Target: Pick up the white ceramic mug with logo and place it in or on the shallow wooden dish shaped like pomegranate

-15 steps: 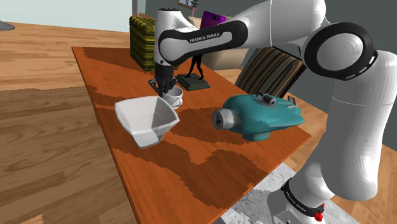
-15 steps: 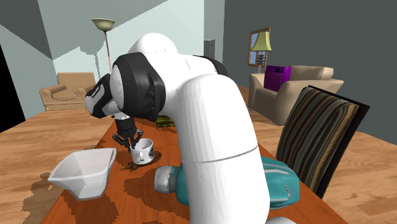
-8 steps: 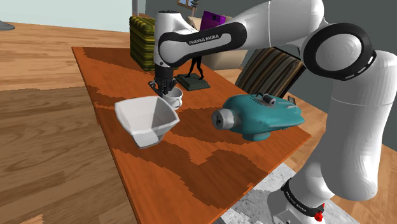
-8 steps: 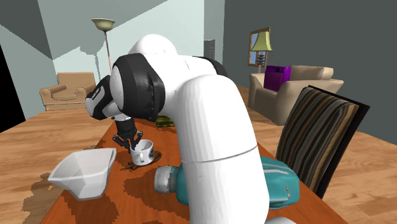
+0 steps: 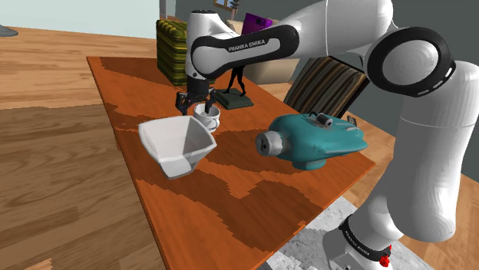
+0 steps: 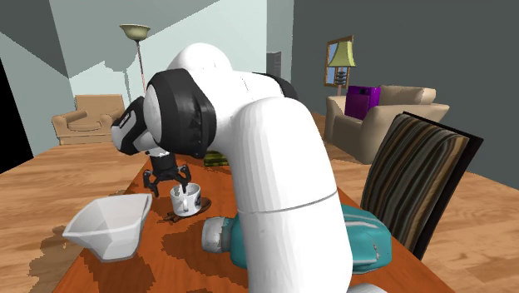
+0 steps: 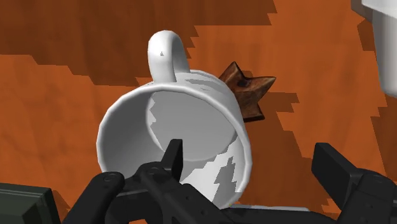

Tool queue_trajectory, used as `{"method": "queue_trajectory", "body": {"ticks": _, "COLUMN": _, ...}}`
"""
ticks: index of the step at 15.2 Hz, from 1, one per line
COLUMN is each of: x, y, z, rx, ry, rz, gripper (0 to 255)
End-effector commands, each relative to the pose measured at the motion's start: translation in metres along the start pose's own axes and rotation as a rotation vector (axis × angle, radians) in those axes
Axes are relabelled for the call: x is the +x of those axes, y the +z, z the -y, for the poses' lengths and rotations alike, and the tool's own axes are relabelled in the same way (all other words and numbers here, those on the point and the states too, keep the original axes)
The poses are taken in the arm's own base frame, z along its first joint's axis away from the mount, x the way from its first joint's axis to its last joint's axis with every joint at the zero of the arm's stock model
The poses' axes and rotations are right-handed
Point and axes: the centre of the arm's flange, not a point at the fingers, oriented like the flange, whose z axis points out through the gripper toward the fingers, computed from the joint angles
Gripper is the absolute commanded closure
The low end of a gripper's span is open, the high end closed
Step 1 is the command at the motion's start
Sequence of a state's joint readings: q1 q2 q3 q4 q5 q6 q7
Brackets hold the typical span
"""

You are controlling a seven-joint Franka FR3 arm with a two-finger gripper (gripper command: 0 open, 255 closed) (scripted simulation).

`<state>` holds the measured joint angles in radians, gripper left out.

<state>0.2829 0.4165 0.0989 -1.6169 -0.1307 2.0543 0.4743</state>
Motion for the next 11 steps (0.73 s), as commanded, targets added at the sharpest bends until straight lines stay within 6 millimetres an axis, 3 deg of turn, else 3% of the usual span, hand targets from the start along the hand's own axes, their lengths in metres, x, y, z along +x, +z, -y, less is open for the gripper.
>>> {"method": "queue_trajectory", "body": {"ticks": 1, "x": 0.000, "y": -0.020, "z": 0.000, "rx": 0.000, "ry": 0.000, "rz": 0.000, "gripper": 0}}
{"method": "queue_trajectory", "body": {"ticks": 3, "x": 0.000, "y": -0.044, "z": 0.000, "rx": 0.000, "ry": 0.000, "rz": 0.000, "gripper": 0}}
{"method": "queue_trajectory", "body": {"ticks": 11, "x": 0.000, "y": -0.044, "z": 0.000, "rx": 0.000, "ry": 0.000, "rz": 0.000, "gripper": 0}}
